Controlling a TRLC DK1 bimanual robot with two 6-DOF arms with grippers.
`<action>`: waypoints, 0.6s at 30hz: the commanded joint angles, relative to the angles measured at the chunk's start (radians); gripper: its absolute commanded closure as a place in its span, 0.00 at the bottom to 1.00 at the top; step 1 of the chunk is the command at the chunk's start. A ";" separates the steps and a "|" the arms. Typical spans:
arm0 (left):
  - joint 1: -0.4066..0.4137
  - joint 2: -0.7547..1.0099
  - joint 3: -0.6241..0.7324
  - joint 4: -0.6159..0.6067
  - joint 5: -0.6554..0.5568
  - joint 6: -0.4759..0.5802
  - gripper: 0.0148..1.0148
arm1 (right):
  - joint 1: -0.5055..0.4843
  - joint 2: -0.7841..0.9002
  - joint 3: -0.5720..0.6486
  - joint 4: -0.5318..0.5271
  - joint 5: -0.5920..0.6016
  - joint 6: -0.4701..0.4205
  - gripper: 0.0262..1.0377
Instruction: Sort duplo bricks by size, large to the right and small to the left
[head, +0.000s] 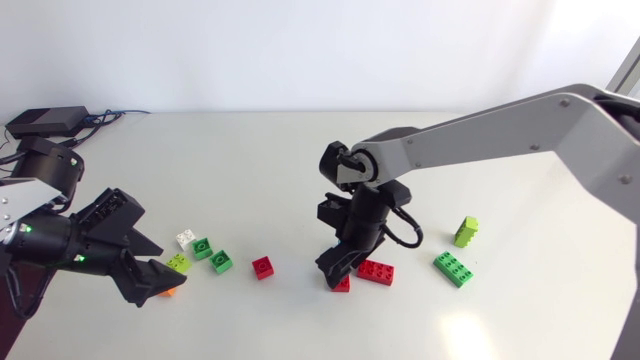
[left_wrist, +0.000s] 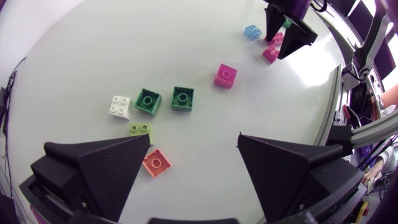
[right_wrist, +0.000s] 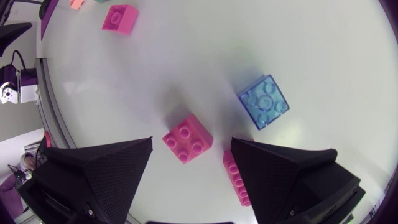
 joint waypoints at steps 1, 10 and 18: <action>-0.009 -0.013 -0.018 -0.013 0.014 -0.001 0.03 | -0.018 -0.045 -0.052 0.007 -0.005 -0.024 0.13; -0.027 -0.022 -0.020 -0.015 0.014 -0.013 0.03 | -0.109 -0.145 -0.224 0.043 -0.006 -0.067 0.13; -0.027 -0.037 -0.018 -0.024 0.014 -0.013 0.03 | -0.231 -0.252 -0.285 0.019 -0.008 -0.132 0.13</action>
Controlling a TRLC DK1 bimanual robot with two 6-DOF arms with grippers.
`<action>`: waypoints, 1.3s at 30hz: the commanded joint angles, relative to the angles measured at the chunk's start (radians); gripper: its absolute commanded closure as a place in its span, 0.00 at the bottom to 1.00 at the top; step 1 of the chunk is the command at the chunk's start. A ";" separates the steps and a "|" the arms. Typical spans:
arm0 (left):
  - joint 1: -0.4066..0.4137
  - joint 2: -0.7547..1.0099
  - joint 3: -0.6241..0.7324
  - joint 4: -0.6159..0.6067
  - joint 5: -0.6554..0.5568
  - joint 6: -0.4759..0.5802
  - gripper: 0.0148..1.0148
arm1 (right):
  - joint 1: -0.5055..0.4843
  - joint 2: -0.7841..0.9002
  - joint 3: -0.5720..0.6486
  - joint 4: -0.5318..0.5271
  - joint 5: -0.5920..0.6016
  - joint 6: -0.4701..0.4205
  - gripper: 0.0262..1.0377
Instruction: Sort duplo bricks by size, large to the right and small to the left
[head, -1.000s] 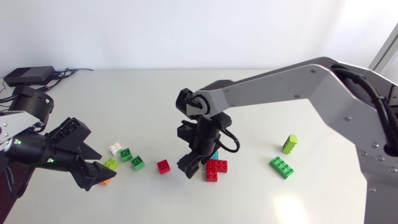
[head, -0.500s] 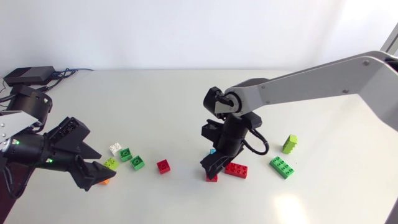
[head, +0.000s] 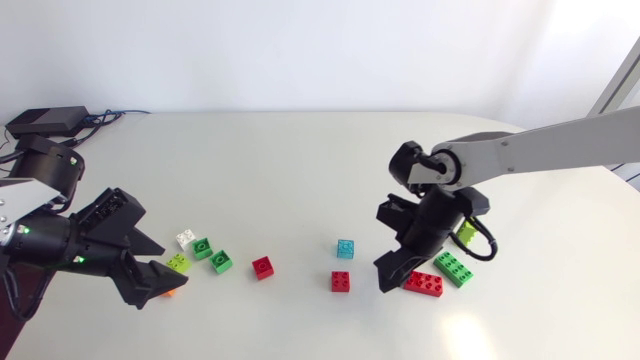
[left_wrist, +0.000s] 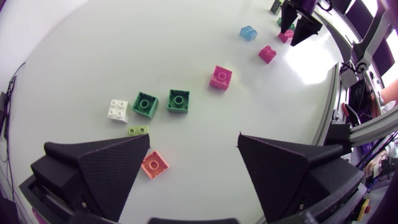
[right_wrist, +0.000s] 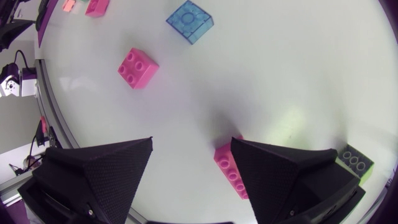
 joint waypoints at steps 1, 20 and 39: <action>-0.006 -0.014 -0.018 -0.017 0.014 -0.011 0.03 | -0.015 -0.033 -0.006 -0.017 -0.005 -0.029 0.13; -0.038 -0.008 -0.015 -0.017 0.014 -0.023 0.03 | 0.010 0.229 0.244 0.013 0.005 0.033 0.13; -0.012 -0.020 -0.029 -0.022 0.012 0.001 0.03 | -0.042 0.342 0.347 0.031 0.049 0.023 0.13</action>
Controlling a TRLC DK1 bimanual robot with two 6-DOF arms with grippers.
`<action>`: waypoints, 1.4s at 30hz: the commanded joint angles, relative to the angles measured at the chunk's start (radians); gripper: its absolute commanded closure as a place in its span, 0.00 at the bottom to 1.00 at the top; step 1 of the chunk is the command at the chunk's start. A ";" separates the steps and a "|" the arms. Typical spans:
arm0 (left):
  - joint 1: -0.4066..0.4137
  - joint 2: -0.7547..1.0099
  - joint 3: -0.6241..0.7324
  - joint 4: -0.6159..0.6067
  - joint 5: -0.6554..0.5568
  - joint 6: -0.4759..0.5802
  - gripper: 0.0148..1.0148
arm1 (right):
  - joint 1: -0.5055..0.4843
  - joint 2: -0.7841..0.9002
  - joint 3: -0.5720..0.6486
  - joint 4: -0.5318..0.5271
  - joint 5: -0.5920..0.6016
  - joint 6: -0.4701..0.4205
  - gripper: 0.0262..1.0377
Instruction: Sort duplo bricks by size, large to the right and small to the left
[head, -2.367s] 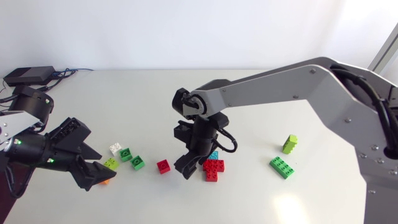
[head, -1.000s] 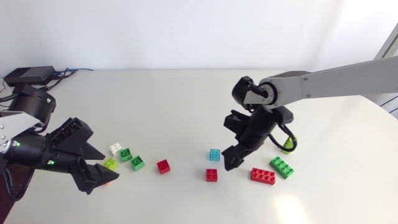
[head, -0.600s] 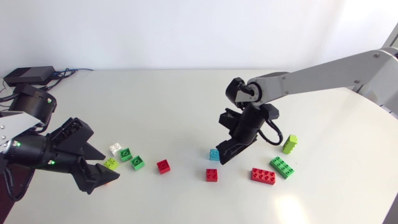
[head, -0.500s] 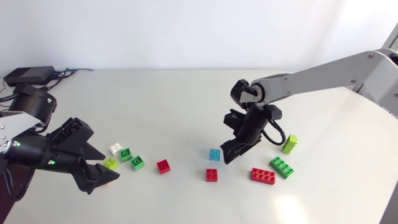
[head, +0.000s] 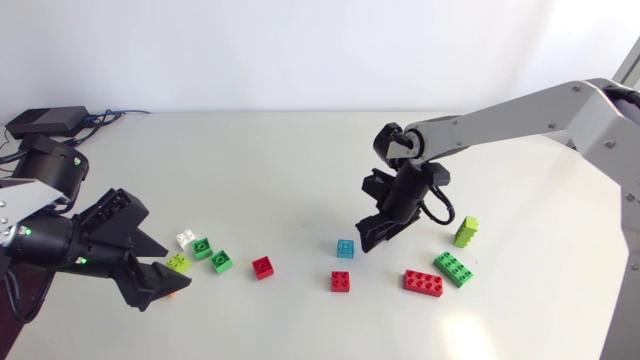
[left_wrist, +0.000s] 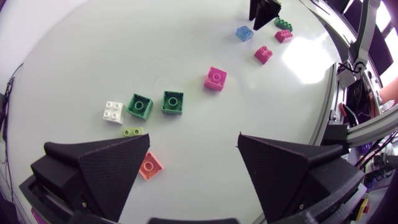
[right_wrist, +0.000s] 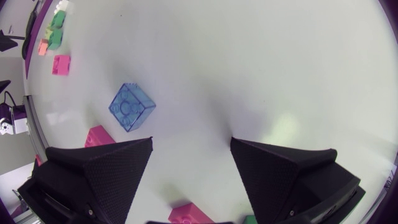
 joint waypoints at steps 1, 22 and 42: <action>0.018 -0.013 -0.030 -0.017 0.013 0.031 0.03 | 0.005 0.059 0.033 0.002 0.016 -0.001 0.13; 0.099 -0.037 -0.032 -0.064 0.020 0.094 0.03 | 0.209 0.120 0.271 -0.126 0.067 0.091 0.13; 0.084 -0.074 -0.036 -0.079 0.025 0.081 0.03 | 0.155 -0.225 -0.309 0.041 0.068 0.059 0.13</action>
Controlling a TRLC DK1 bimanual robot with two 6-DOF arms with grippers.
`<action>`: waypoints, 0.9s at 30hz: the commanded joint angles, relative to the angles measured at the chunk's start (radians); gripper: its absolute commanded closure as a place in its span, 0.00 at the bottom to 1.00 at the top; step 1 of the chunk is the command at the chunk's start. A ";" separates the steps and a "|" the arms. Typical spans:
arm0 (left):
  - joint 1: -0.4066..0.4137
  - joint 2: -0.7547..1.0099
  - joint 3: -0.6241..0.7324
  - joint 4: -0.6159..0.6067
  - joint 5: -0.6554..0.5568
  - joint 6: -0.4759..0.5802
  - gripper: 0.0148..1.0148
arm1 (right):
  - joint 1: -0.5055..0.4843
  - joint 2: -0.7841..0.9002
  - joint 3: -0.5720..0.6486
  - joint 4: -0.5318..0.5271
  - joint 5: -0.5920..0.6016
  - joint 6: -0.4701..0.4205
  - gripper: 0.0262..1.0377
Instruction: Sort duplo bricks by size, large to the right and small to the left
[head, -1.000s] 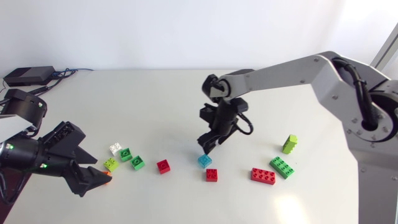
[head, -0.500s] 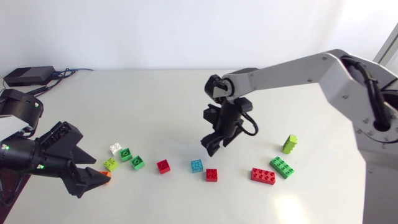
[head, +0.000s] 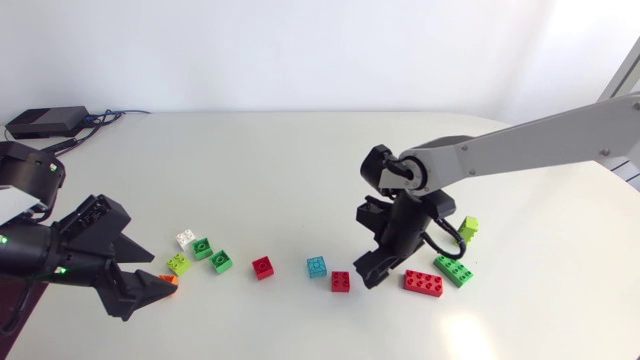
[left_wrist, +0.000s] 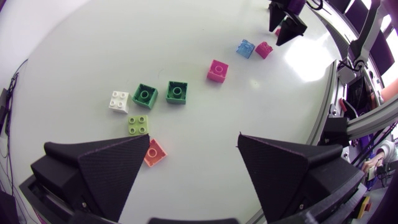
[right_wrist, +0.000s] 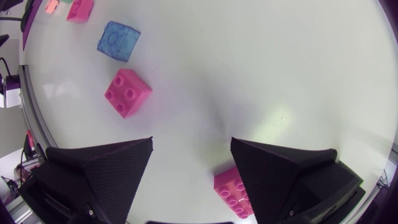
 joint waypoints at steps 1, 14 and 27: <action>0.007 -0.008 -0.018 -0.010 0.009 0.010 0.03 | 0.009 -0.023 -0.041 0.014 -0.002 -0.013 0.13; 0.015 -0.017 -0.001 -0.044 0.009 0.017 0.03 | 0.247 0.163 0.414 -0.150 0.003 0.105 0.13; 0.019 -0.029 0.002 -0.062 0.010 0.033 0.03 | 0.104 0.023 0.132 -0.088 -0.008 0.062 0.13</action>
